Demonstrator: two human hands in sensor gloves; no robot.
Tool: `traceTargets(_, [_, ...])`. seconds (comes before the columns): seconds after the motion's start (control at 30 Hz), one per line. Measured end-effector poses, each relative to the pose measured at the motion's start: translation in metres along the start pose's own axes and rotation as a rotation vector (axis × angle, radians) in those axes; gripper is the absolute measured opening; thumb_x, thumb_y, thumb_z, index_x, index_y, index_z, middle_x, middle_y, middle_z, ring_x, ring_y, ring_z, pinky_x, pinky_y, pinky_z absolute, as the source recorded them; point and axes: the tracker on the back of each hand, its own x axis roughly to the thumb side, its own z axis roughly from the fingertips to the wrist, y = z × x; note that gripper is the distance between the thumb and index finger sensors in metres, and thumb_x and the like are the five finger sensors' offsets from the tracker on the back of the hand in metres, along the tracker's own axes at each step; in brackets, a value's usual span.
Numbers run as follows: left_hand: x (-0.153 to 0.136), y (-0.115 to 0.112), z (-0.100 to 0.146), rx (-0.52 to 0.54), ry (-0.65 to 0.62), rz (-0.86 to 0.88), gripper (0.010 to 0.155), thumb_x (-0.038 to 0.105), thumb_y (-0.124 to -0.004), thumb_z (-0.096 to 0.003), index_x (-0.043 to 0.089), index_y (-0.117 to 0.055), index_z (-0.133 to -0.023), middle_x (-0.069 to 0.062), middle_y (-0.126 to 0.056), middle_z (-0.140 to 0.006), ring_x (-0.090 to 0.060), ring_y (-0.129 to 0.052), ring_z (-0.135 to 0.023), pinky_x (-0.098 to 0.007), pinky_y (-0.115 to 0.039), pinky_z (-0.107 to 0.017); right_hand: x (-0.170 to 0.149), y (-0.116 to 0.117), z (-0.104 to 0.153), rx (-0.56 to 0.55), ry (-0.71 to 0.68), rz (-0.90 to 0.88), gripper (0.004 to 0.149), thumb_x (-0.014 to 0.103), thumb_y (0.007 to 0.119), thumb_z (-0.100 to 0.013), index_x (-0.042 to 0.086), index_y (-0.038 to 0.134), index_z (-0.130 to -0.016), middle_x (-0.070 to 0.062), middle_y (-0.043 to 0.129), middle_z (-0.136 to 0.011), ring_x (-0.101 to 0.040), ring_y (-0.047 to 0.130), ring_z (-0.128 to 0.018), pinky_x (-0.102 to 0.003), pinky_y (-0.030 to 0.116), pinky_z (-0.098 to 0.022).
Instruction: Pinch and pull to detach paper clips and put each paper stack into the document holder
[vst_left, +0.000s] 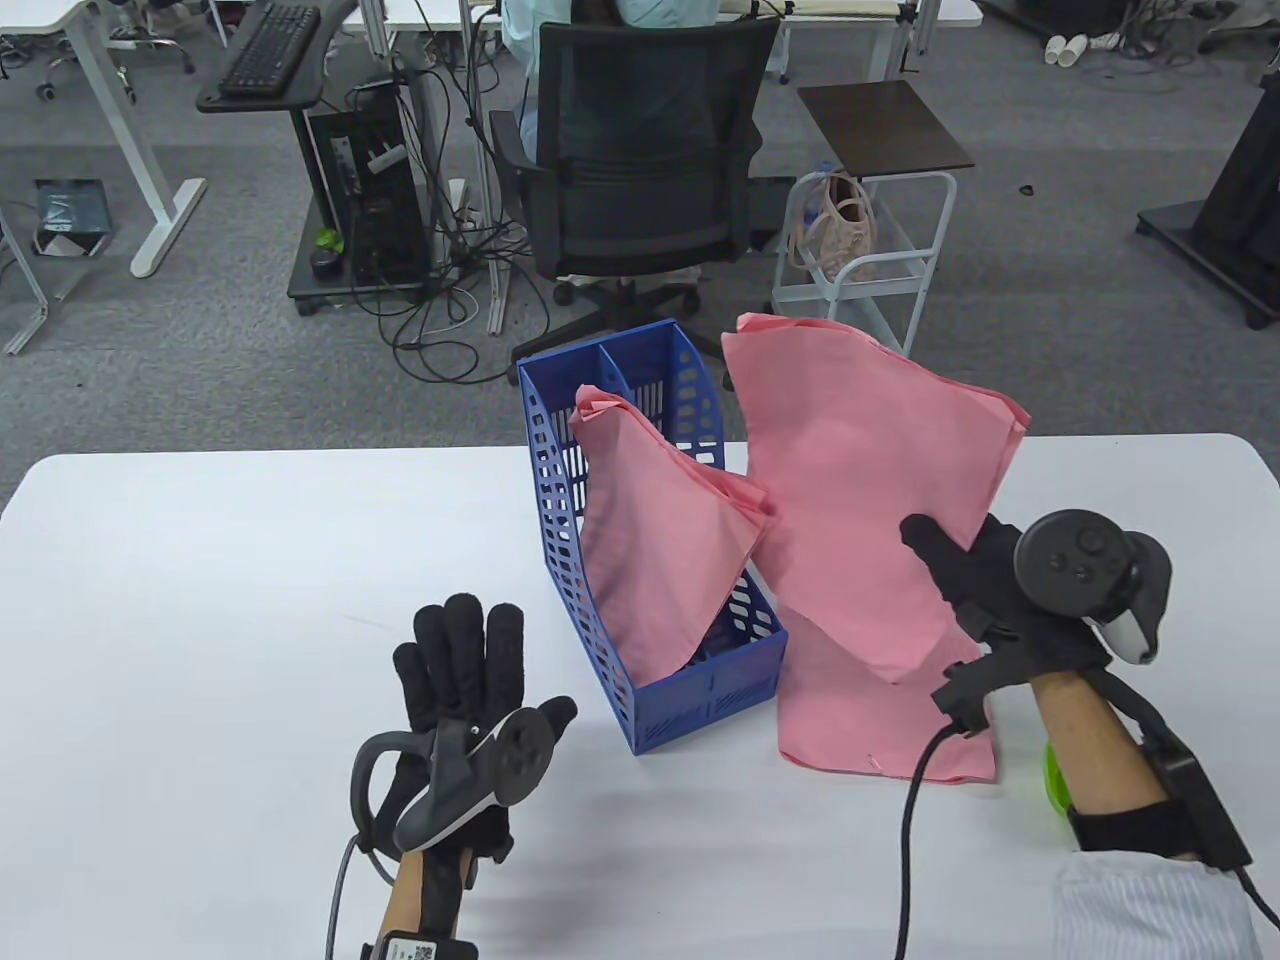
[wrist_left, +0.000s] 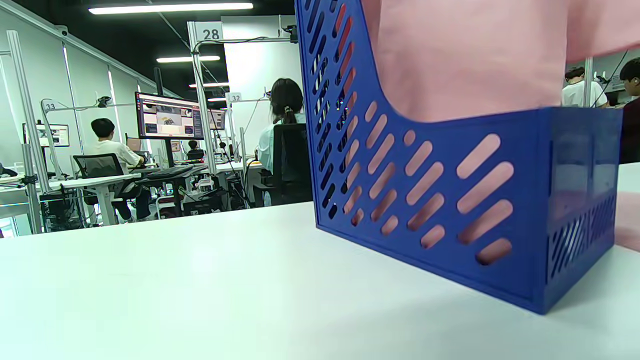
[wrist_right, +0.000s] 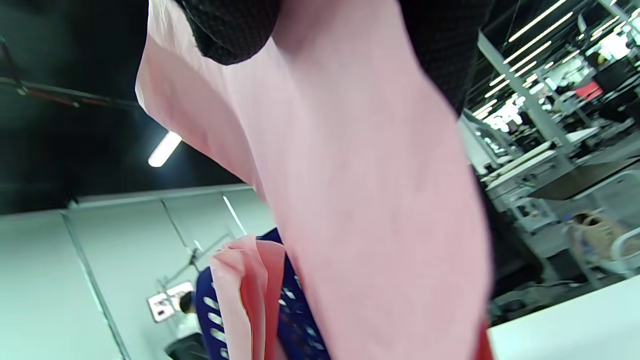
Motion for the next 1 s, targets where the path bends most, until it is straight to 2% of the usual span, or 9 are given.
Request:
traceTargets(0.13, [-0.001,-0.007,0.003,0.008,-0.010,-0.002,0.091,0.061,-0.025,-0.0519,0.004,0.016,-0.109,-0.029,0.018,-0.109,-0.057,0.010,-0.100,-0.067,-0.006,-0.072,0.006,0.043,-0.018,-0.060,-0.038,-0.039,0.048,0.032,0.056,-0.064,0.015,0.053,-0.109,-0.016,0.076,-0.102,-0.028,0.094,-0.075,-0.034,0.080,-0.056])
traceTargets(0.23, [-0.001,-0.009,0.007,0.042,-0.027,0.006,0.091,0.062,-0.024,-0.0500,0.004,0.016,-0.108,-0.031,0.018,-0.108,-0.059,0.010,-0.098,-0.069,-0.005,-0.070,0.001,0.079,-0.027,-0.053,-0.033,-0.077,0.050,0.030,0.052,-0.065,0.013,0.046,-0.111,-0.019,0.068,-0.106,-0.032,0.090,-0.080,-0.037,0.079,-0.058])
traceTargets(0.3, [-0.002,-0.010,0.010,0.056,-0.031,-0.007,0.090,0.060,-0.025,-0.0521,0.003,0.017,-0.108,-0.029,0.019,-0.109,-0.056,0.011,-0.100,-0.067,-0.006,-0.072,-0.006,0.100,-0.031,-0.040,-0.024,-0.073,0.051,0.030,0.049,-0.066,0.013,0.041,-0.112,-0.020,0.063,-0.110,-0.035,0.086,-0.084,-0.040,0.077,-0.061])
traceTargets(0.43, [-0.003,-0.010,0.012,0.063,-0.034,-0.012,0.091,0.061,-0.025,-0.0508,0.003,0.016,-0.108,-0.031,0.018,-0.108,-0.058,0.010,-0.098,-0.068,-0.006,-0.070,-0.024,0.146,-0.033,0.078,0.056,-0.051,0.055,0.032,0.043,-0.065,0.011,0.030,-0.114,-0.024,0.051,-0.114,-0.042,0.074,-0.093,-0.047,0.068,-0.070])
traceTargets(0.53, [-0.002,-0.010,0.013,0.058,-0.033,-0.023,0.090,0.060,-0.025,-0.0515,0.003,0.016,-0.108,-0.030,0.018,-0.108,-0.057,0.010,-0.099,-0.067,-0.006,-0.071,-0.037,0.166,-0.032,0.148,0.124,-0.032,0.056,0.032,0.040,-0.065,0.010,0.025,-0.115,-0.027,0.046,-0.115,-0.046,0.067,-0.098,-0.051,0.062,-0.074])
traceTargets(0.73, [-0.002,-0.009,0.013,0.050,-0.036,-0.031,0.090,0.060,-0.025,-0.0514,0.003,0.016,-0.108,-0.030,0.018,-0.108,-0.057,0.010,-0.098,-0.068,-0.006,-0.071,-0.051,0.186,-0.028,0.243,0.191,0.048,0.058,0.033,0.039,-0.065,0.008,0.024,-0.115,-0.030,0.045,-0.115,-0.048,0.063,-0.099,-0.052,0.060,-0.074])
traceTargets(0.83, [-0.002,-0.009,0.014,0.044,-0.037,-0.038,0.090,0.060,-0.025,-0.0514,0.003,0.016,-0.108,-0.030,0.018,-0.108,-0.057,0.010,-0.099,-0.068,-0.006,-0.071,-0.049,0.181,-0.028,0.243,0.189,0.043,0.061,0.036,0.042,-0.065,0.006,0.026,-0.116,-0.031,0.045,-0.115,-0.050,0.063,-0.098,-0.053,0.059,-0.074])
traceTargets(1.0, [-0.002,-0.008,0.014,0.035,-0.034,-0.047,0.090,0.060,-0.026,-0.0519,0.003,0.016,-0.108,-0.030,0.018,-0.108,-0.057,0.010,-0.099,-0.068,-0.006,-0.072,-0.041,0.155,-0.029,0.265,0.132,0.259,0.077,0.050,0.054,-0.060,0.004,0.027,-0.116,-0.032,0.046,-0.115,-0.049,0.065,-0.098,-0.053,0.061,-0.073])
